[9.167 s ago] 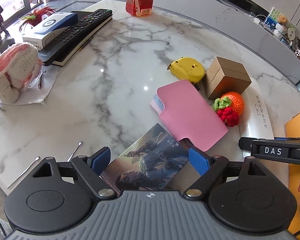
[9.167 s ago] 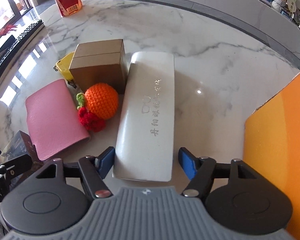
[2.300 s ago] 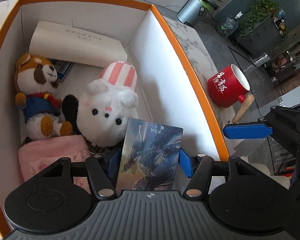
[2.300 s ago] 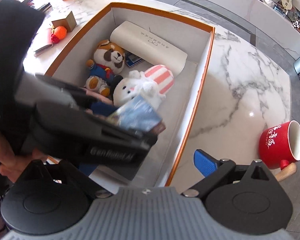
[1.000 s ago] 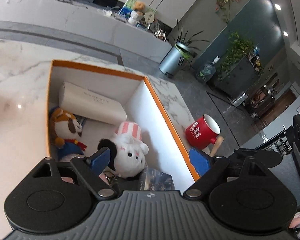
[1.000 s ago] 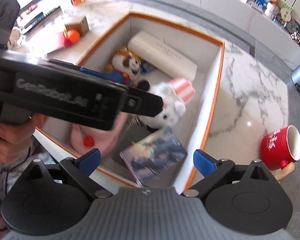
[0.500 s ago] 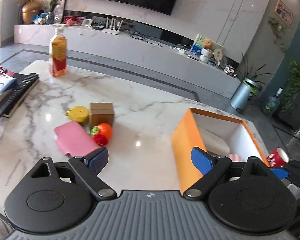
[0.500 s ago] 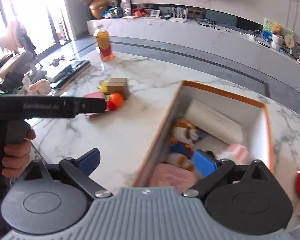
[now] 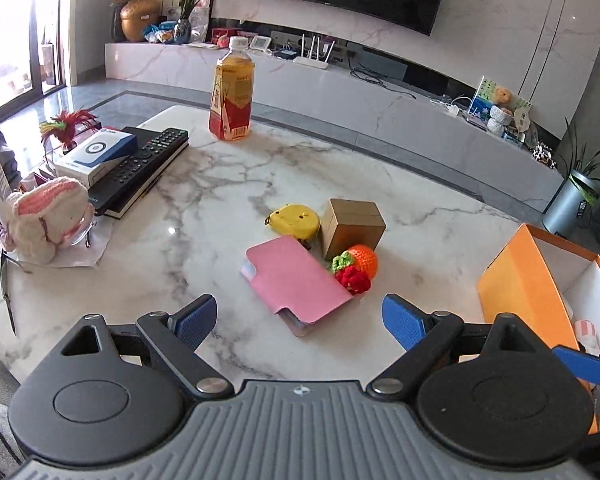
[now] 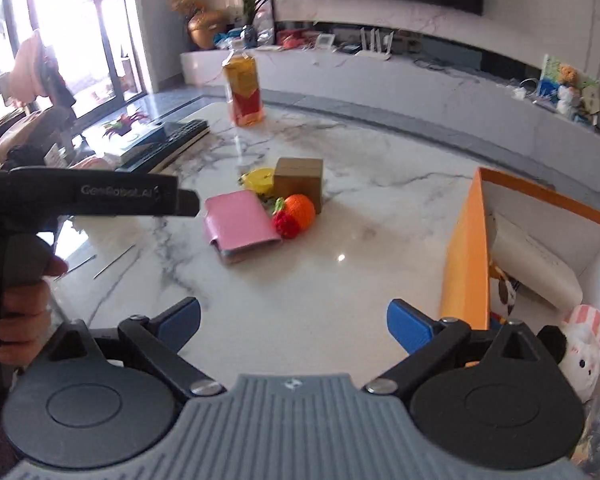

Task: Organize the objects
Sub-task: 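Move both open tools back over the table toward the remaining items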

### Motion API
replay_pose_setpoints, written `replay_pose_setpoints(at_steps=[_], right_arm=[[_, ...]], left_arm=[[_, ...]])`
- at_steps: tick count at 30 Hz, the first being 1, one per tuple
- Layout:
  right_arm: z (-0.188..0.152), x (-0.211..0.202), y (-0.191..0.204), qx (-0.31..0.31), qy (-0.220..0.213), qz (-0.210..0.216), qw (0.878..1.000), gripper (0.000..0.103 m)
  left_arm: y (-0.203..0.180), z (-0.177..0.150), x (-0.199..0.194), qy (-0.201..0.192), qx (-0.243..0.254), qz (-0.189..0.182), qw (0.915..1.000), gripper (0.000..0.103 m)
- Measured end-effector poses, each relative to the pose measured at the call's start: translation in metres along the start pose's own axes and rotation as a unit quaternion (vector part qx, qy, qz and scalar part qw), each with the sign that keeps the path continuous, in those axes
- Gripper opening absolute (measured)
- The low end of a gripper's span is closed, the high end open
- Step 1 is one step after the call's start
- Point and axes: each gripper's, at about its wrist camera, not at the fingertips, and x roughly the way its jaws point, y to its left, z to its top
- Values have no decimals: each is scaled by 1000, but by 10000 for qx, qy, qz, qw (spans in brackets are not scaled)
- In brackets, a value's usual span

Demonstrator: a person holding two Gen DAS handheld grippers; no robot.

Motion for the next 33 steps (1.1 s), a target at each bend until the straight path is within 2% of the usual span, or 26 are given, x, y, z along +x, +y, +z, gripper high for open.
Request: replay_pose_setpoints(at_steps=[3, 8, 11, 16, 19, 23, 25, 31, 33], right_arm=[[3, 13, 3, 281, -93, -144, 9995, 99], [6, 30, 4, 511, -172, 49, 9985, 99], [10, 41, 6, 560, -83, 14, 9984, 99], [13, 65, 9, 403, 27, -199, 9990, 100], [16, 82, 5, 651, 88, -229, 9976, 100], [27, 108, -1, 1182, 231, -137, 9926, 100], [35, 121, -4, 1397, 291, -24, 9898, 99], [60, 166, 0, 1450, 360, 13, 9888, 98], [62, 186, -1, 1472, 545, -151, 9875, 90]], left_arm=[[5, -3, 3, -20, -26, 27, 10000, 103], [4, -7, 4, -70, 184, 100, 9998, 103], [6, -8, 9, -5, 169, 80, 9998, 103], [24, -9, 18, 239, -241, -152, 9993, 103], [38, -8, 20, 273, -566, -140, 9979, 103], [53, -8, 28, 520, -924, 14, 9944, 103], [59, -9, 31, 641, -991, 53, 9930, 103], [66, -12, 35, 797, -1074, 2, 9910, 103], [67, -13, 37, 879, -1102, 18, 9900, 103]])
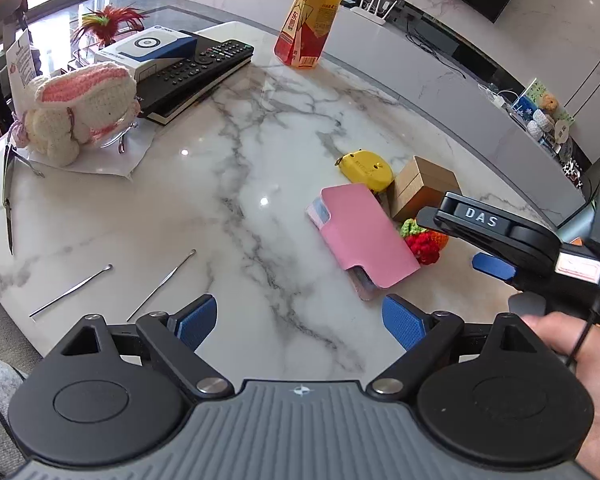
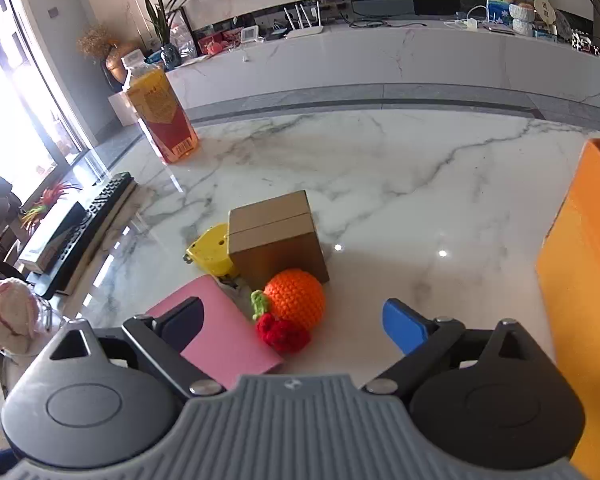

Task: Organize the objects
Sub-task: 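Grasp the orange knitted fruit with the right tool and lift it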

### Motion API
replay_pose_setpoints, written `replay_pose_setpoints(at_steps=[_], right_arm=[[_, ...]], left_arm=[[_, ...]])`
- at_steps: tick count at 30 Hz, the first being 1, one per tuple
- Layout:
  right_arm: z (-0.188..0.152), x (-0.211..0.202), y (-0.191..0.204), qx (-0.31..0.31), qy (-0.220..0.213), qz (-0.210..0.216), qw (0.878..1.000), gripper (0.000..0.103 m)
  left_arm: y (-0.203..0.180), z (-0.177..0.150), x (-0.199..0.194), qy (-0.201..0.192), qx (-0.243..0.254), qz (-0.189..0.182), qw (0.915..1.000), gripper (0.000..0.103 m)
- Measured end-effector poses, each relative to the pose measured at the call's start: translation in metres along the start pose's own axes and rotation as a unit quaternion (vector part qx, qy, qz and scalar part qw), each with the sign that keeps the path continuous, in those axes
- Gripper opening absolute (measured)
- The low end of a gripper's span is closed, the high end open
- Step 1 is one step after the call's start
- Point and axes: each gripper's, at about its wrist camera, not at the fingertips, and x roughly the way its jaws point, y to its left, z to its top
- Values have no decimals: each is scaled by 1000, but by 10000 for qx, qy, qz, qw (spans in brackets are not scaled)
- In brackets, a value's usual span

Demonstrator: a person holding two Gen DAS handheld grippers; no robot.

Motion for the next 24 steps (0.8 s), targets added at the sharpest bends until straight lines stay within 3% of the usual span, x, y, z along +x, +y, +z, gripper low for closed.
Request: replay_pose_setpoints(at_steps=[3, 7, 13, 14, 24], right_arm=[[2, 18, 0, 53, 155, -12, 9999, 84], [2, 29, 4, -53, 192, -89, 9998, 84], [4, 36, 11, -447, 58, -356, 9983, 60], [4, 35, 11, -461, 21, -346, 9983, 51], [-28, 5, 0, -864, -30, -423, 9954, 49]], left_arm=[[5, 1, 1, 87, -116, -142, 9998, 103], [8, 1, 3, 157, -211, -171, 9995, 103], [5, -1, 4, 209, -122, -123, 9996, 103], [5, -1, 5, 218, -110, -90, 9997, 103], [-2, -6, 8, 229, 178, 197, 9994, 103]])
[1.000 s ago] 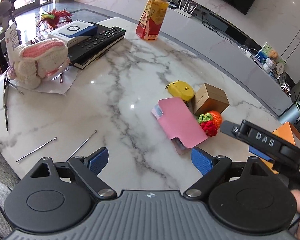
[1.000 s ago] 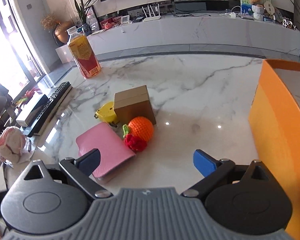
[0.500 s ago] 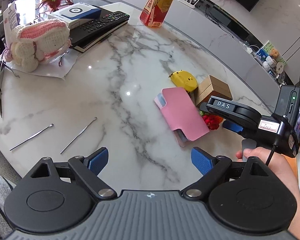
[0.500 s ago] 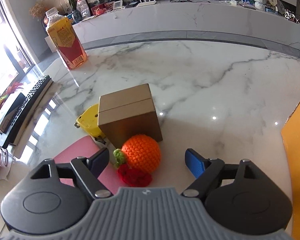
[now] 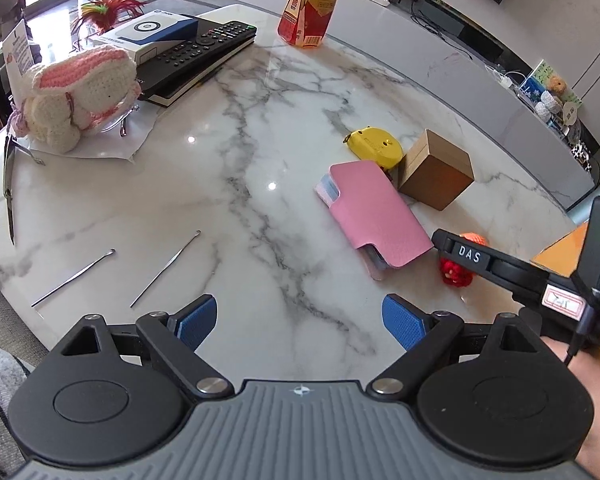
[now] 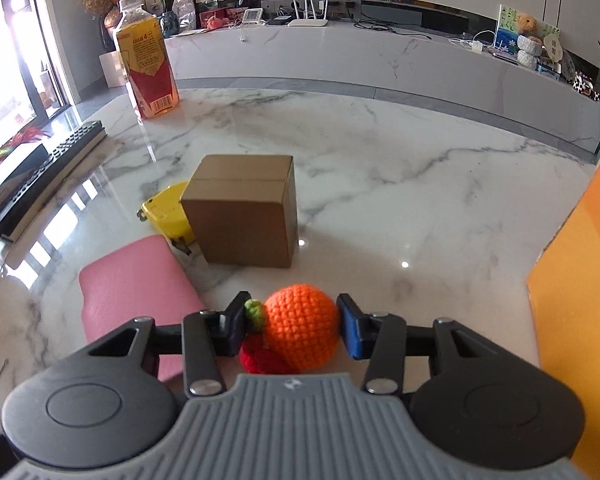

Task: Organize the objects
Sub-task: 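Grasp the orange knitted fruit with the right tool and lift it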

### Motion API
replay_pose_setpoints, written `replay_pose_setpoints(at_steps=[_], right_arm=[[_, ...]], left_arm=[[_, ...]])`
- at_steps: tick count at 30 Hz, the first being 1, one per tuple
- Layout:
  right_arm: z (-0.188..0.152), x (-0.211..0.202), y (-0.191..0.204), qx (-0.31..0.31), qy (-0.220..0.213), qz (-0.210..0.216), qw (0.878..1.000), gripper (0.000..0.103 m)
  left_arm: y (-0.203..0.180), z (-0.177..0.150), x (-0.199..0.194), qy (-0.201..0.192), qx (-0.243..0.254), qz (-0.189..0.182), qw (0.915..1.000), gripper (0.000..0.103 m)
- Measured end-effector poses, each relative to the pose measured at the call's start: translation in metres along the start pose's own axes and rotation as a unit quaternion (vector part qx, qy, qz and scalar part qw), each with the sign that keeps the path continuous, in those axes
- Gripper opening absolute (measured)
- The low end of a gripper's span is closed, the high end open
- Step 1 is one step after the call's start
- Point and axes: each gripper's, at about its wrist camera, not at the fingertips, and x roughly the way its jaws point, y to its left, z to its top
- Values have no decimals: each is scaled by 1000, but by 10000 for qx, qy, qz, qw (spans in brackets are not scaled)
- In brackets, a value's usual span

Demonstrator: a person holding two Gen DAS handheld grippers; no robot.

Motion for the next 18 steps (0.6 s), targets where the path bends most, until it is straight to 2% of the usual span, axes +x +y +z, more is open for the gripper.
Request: replay_pose_setpoints(at_steps=[7, 11, 14, 18], right_arm=[[-40, -36, 0, -515, 222, 22, 9984, 50], [-59, -55, -7, -641, 337, 153, 9973, 50], [-75, -67, -10, -692, 269, 216, 9970, 50], [-89, -74, -12, -695, 40, 205, 9974, 51]], left_arm=[[-9, -7, 8, 98, 233, 288, 9993, 103], [-16, -11, 12, 201, 353, 270, 9988, 103], [-17, -14, 14, 269, 307, 184, 9990, 103], [-23, -18, 18, 314, 406, 401, 9979, 103]])
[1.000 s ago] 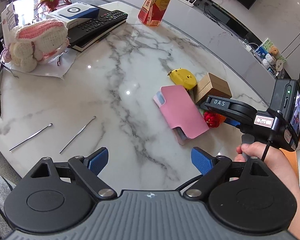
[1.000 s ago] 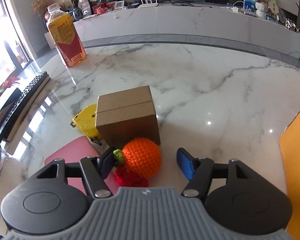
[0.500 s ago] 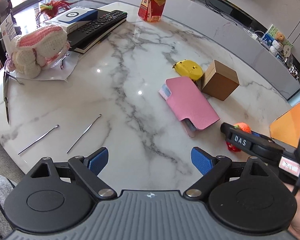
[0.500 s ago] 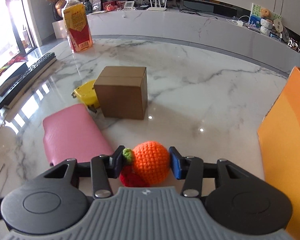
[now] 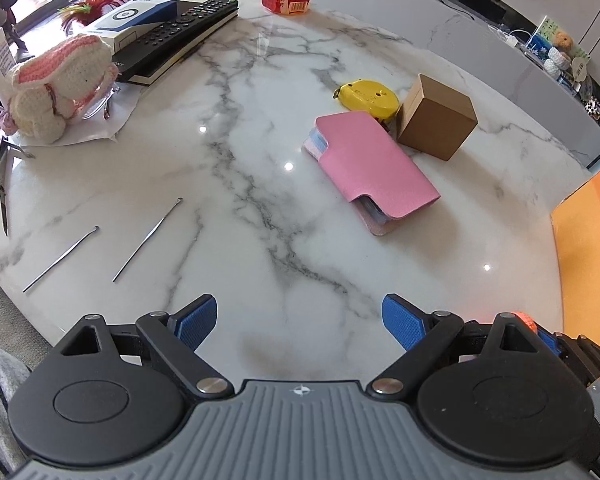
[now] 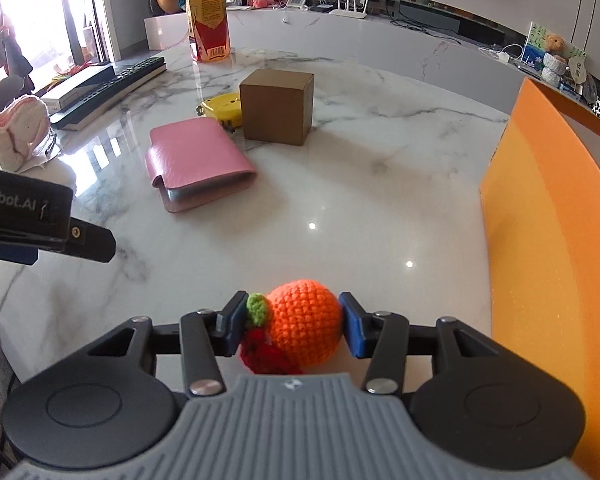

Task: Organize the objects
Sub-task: 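Grasp the orange knitted fruit with the right tool and lift it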

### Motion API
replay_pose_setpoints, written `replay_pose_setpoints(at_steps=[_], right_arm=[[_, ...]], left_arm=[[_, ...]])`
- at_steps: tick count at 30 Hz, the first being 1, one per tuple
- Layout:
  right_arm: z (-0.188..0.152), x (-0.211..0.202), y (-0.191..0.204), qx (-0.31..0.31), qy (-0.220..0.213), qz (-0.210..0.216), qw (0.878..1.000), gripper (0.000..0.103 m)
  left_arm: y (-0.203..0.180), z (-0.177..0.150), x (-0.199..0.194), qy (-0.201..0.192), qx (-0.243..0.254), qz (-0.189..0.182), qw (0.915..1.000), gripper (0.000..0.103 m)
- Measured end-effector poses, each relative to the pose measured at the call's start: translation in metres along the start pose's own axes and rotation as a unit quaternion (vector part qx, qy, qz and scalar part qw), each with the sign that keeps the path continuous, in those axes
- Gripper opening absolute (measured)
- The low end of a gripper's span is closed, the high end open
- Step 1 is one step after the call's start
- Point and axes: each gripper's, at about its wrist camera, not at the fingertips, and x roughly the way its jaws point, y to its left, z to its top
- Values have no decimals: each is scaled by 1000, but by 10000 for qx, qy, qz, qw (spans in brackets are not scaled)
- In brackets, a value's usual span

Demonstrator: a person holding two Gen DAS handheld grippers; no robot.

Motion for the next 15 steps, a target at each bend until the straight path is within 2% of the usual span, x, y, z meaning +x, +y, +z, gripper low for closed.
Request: replay_pose_setpoints(at_steps=[9, 11, 15], right_arm=[[1, 0, -2, -63, 49, 104, 9999, 53], [0, -1, -2, -82, 40, 105, 9999, 54], [1, -1, -2, -98, 38, 157, 9998, 55]], left_arm=[[-13, 7, 17, 123, -171, 41, 9998, 103], [-16, 12, 20, 58, -353, -48, 9993, 103], [-20, 33, 29, 205, -969, -405, 9943, 103]])
